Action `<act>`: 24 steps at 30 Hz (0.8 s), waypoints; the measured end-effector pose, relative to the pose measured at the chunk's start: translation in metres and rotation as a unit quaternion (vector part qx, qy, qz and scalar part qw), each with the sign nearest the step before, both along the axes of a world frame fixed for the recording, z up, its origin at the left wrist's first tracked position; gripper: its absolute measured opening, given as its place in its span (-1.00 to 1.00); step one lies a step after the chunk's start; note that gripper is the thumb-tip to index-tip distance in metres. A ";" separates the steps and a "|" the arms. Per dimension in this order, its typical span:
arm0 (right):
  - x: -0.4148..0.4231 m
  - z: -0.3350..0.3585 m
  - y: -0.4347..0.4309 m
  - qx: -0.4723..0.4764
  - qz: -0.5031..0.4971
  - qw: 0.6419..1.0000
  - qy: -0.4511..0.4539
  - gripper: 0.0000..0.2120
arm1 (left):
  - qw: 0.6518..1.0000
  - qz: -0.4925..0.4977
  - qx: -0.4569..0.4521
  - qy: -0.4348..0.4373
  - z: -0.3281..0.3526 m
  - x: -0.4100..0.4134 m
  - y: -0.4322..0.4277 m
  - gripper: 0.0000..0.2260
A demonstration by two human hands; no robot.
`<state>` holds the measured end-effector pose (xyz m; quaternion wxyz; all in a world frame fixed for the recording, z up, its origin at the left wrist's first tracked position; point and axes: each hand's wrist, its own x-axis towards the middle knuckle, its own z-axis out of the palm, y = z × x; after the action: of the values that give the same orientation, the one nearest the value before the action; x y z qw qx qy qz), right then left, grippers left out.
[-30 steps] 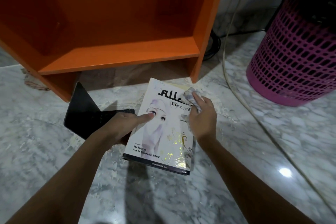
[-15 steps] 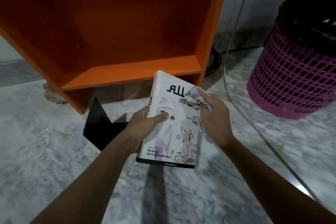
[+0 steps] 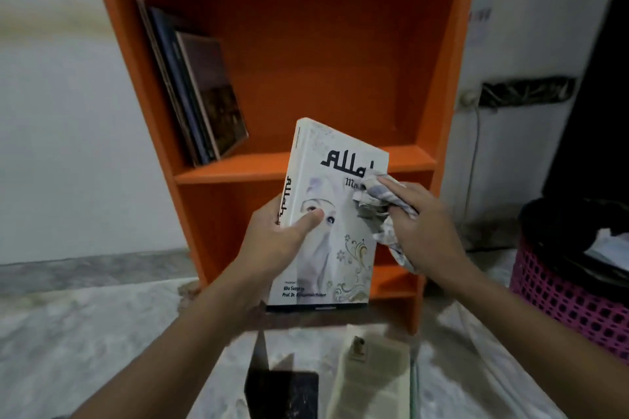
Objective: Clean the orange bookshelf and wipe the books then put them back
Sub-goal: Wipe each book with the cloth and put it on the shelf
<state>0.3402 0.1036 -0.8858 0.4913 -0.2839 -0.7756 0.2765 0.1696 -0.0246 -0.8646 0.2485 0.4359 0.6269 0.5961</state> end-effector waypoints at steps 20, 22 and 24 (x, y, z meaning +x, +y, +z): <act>-0.123 0.169 0.092 0.000 0.071 0.997 -0.009 -0.60 | 0.833 0.498 0.135 0.199 0.090 -0.145 0.141 -0.70; -0.130 0.171 0.099 -0.006 0.079 0.997 -0.006 -0.62 | 0.819 0.530 0.106 0.195 0.087 -0.155 0.154 -0.68; -0.137 0.171 0.111 -0.013 0.077 0.997 -0.006 -0.67 | 0.810 0.548 0.083 0.193 0.083 -0.161 0.168 -0.63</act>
<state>0.2030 0.2147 -0.7150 0.4596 -0.2313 -0.7947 0.3221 0.0089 0.1431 -0.7819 -0.2822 0.1454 0.7445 0.5873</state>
